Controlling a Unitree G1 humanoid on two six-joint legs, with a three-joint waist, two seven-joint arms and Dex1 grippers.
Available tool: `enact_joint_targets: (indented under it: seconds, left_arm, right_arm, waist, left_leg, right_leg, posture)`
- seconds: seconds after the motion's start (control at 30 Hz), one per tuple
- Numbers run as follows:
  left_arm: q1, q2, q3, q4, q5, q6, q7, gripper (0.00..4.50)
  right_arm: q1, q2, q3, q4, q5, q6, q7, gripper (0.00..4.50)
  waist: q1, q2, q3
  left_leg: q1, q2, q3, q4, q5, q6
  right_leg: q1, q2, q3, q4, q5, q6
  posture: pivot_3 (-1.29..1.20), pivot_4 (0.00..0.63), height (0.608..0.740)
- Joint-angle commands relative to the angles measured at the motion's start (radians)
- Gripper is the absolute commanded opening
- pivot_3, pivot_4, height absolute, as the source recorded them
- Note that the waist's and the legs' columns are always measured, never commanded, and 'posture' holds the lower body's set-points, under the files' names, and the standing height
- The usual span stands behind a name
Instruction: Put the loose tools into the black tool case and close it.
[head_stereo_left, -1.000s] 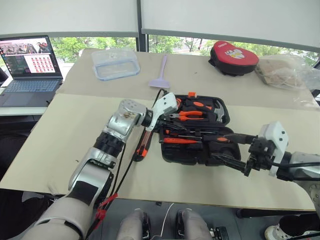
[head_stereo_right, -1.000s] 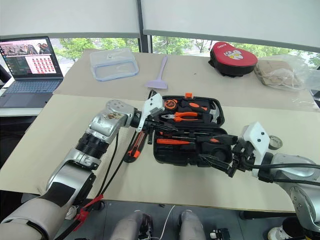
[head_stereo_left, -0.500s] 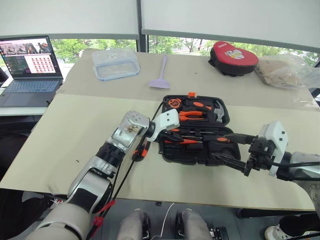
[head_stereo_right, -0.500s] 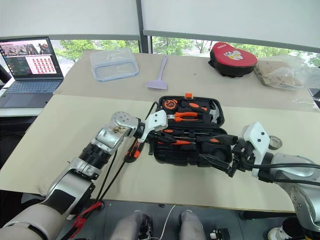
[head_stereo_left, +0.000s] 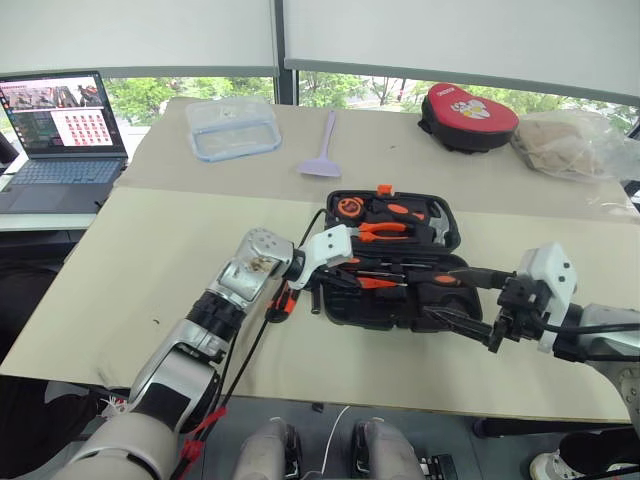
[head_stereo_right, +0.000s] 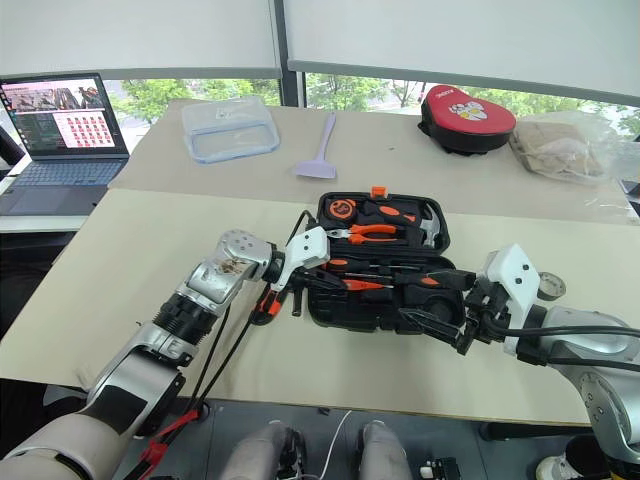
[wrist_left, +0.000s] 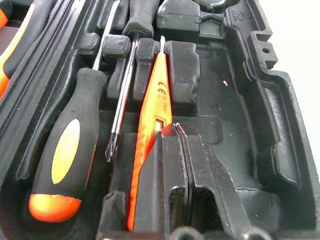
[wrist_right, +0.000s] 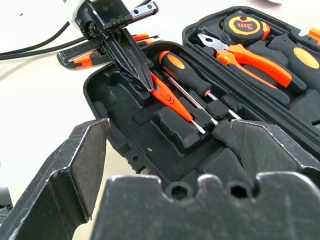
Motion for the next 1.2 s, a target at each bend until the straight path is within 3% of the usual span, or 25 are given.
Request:
enact_joint_targets:
  seconds: [0.03,0.27,0.93,1.07,1.2]
  left_arm:
    - [-0.006,-0.015,-0.001,0.042,0.018,-0.005,0.031,0.05]
    - [-0.049,-0.033,0.080,-0.003,-0.092,0.065,-0.019,0.05]
    - [-0.038,-0.072,0.018,0.196,0.046,-0.164,0.062,0.05]
    - [-0.029,-0.059,0.049,0.139,0.015,-0.144,0.046,0.05]
    - [-0.006,0.013,0.138,-0.055,-0.065,-0.040,0.033,0.05]
  right_arm:
    - [-0.004,-0.002,-0.018,-0.016,0.000,-0.021,0.003,4.50]
    - [0.001,-0.006,-0.021,-0.014,-0.001,-0.022,0.011,4.50]
    - [-0.006,0.007,-0.014,-0.017,-0.005,-0.016,0.010,4.50]
    - [-0.003,0.009,-0.014,-0.016,-0.005,-0.016,0.009,4.50]
    - [-0.023,0.008,-0.004,-0.003,-0.010,-0.020,0.013,4.50]
  waist:
    - [0.000,0.000,0.000]
    - [-0.003,0.000,0.000]
    - [-0.002,0.000,0.000]
    - [-0.003,0.000,0.000]
    - [-0.008,0.000,0.000]
  left_leg:
    - [0.000,0.000,0.000,0.000,0.000,0.000]
    - [0.000,0.000,0.000,0.000,0.000,0.000]
    - [0.001,0.000,0.000,0.000,0.000,0.000]
    - [0.001,0.000,0.000,0.000,0.000,0.000]
    - [0.000,0.001,0.000,0.000,0.000,0.000]
  right_leg:
    - [0.000,0.000,0.000,0.000,0.000,0.000]
    - [-0.001,0.000,0.000,0.000,0.000,0.000]
    - [0.001,0.000,0.000,0.000,0.000,0.000]
    - [0.001,0.000,0.000,0.000,0.000,0.000]
    - [-0.001,0.000,0.001,0.000,0.000,0.000]
  posture:
    - [0.00,0.150,0.731]
    - [0.00,0.150,0.731]
    - [0.00,0.150,0.731]
    - [0.00,0.150,0.731]
    - [0.00,0.150,0.731]
